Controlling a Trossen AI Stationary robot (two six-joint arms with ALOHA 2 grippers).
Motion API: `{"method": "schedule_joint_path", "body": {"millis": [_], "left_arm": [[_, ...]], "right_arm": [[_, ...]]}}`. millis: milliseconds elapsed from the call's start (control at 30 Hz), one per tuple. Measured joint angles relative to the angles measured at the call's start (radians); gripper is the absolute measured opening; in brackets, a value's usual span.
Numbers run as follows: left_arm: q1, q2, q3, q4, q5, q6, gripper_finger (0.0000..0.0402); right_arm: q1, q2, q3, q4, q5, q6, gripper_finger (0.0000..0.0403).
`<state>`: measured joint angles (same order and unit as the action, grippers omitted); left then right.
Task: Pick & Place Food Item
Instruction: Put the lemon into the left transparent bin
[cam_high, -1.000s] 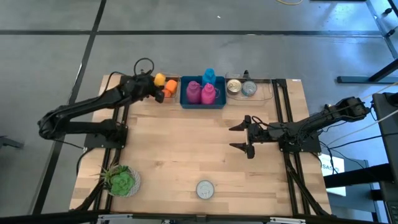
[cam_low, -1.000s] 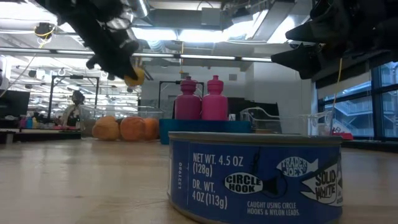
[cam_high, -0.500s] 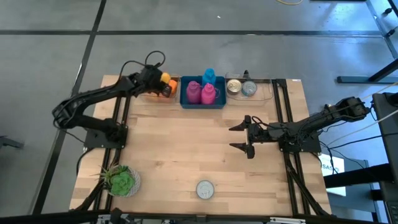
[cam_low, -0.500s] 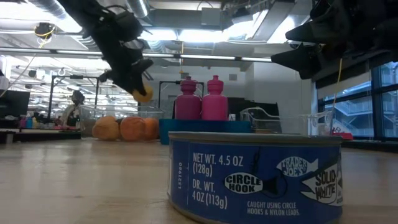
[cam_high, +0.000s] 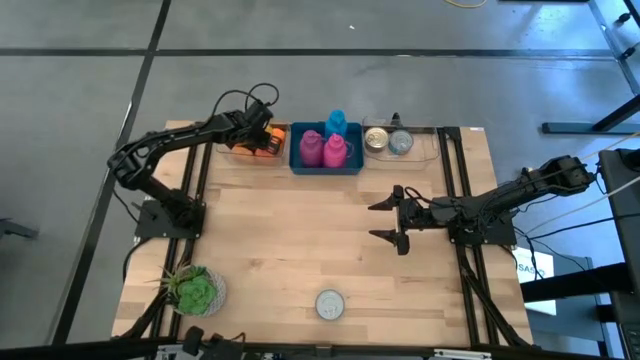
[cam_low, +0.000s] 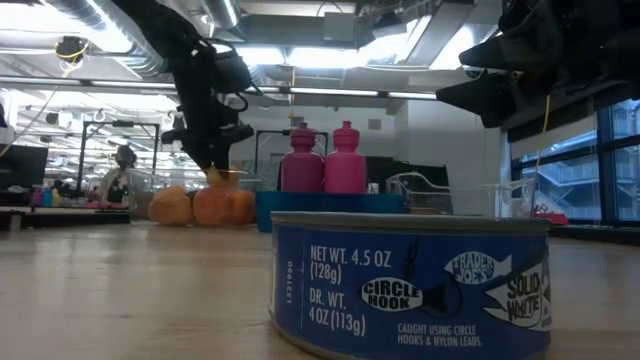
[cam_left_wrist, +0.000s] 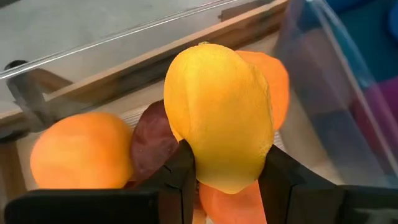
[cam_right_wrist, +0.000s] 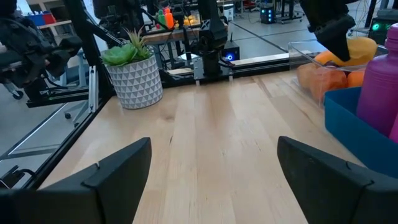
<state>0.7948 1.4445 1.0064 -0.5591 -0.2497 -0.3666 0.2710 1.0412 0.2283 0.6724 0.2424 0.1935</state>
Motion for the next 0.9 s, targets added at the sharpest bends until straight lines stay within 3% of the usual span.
{"method": "schedule_joint_path", "body": {"millis": [367, 900], "left_arm": [[0.0, 0.018, 0.0, -0.002, -0.003, -0.041, 0.0127], [0.0, -0.024, 0.0, 0.001, 0.003, 0.005, 0.0216]], "right_arm": [[0.0, 0.0, 0.0, -0.003, 0.0, -0.001, 0.0345], [0.0, 0.0, 0.0, -0.014, 0.0, -0.001, 0.0345]]}}
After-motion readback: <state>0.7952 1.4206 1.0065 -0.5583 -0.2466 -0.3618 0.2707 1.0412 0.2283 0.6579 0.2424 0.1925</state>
